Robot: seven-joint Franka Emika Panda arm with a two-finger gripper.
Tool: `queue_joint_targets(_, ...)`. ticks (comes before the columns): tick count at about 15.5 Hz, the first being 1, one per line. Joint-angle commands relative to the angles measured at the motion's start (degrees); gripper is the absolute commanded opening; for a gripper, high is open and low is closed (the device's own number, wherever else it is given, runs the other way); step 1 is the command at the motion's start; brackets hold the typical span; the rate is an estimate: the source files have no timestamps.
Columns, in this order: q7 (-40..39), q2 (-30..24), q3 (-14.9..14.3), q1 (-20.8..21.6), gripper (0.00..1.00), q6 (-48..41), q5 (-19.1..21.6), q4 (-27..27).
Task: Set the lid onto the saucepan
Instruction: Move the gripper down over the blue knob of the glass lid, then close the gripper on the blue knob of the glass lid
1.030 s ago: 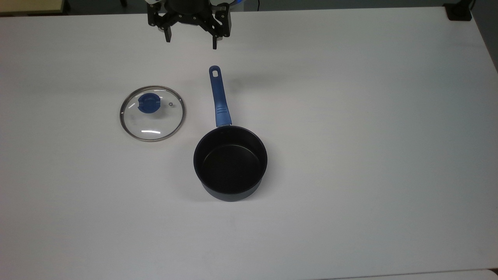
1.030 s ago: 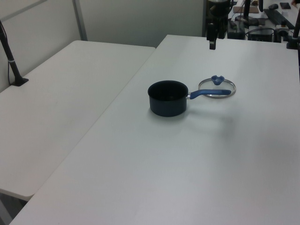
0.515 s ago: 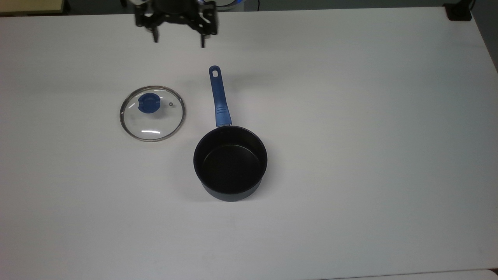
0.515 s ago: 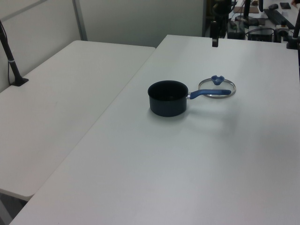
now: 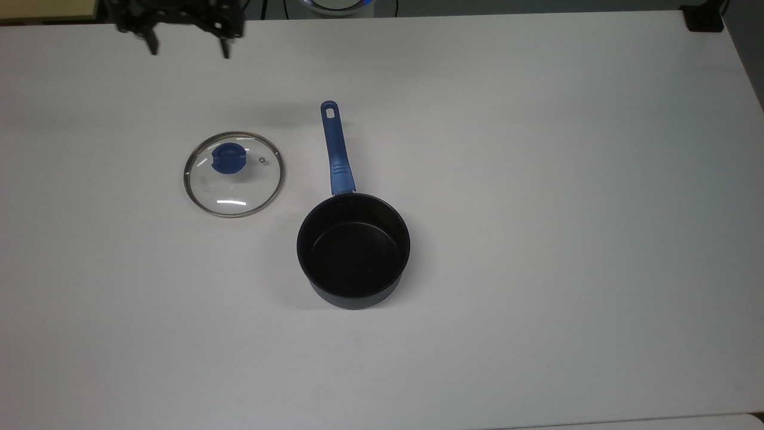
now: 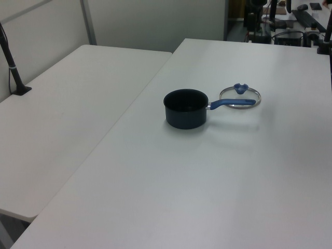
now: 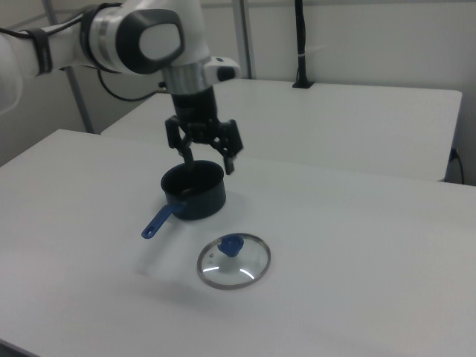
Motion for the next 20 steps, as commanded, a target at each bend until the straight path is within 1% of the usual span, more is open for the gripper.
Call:
queue_joint_targets(1,-7.58,-0.43,0.09,-4.03,1.00,1.85,0.00,-3.08)
queue_joint_targets(3,-9.78,-0.26,0.09,-5.96,1.00,5.54,0.00,-5.54)
queue_joint_targets(4,-12.92,-0.17,0.09,-7.19,1.00,9.21,-0.43,-8.34)
queue_joint_targets(6,-16.72,0.09,0.00,-8.42,1.00,13.27,-2.28,-11.96)
queue_joint_targets(7,-16.91,1.05,0.00,-8.51,1.00,14.95,-2.55,-12.41)
queue_joint_targets(9,-17.17,3.25,0.00,-8.43,1.00,15.58,-2.72,-12.50)
queue_joint_targets(11,-17.17,5.10,0.09,-7.29,1.00,17.67,-2.72,-13.90)
queue_joint_targets(12,-17.00,5.80,0.18,-6.24,1.00,21.95,-2.55,-15.82)
queue_joint_targets(13,-16.48,6.24,0.18,-5.71,1.00,23.56,-1.94,-16.71)
queue_joint_targets(15,-15.86,8.00,0.53,-4.48,1.00,24.01,-1.23,-16.72)
queue_joint_targets(16,-14.03,8.53,0.53,-3.17,1.00,24.19,0.60,-16.72)
queue_joint_targets(19,-10.51,10.11,0.53,-2.10,1.00,24.80,1.23,-16.28)
queue_joint_targets(20,-9.63,10.20,0.62,-1.93,1.00,26.20,1.32,-16.45)
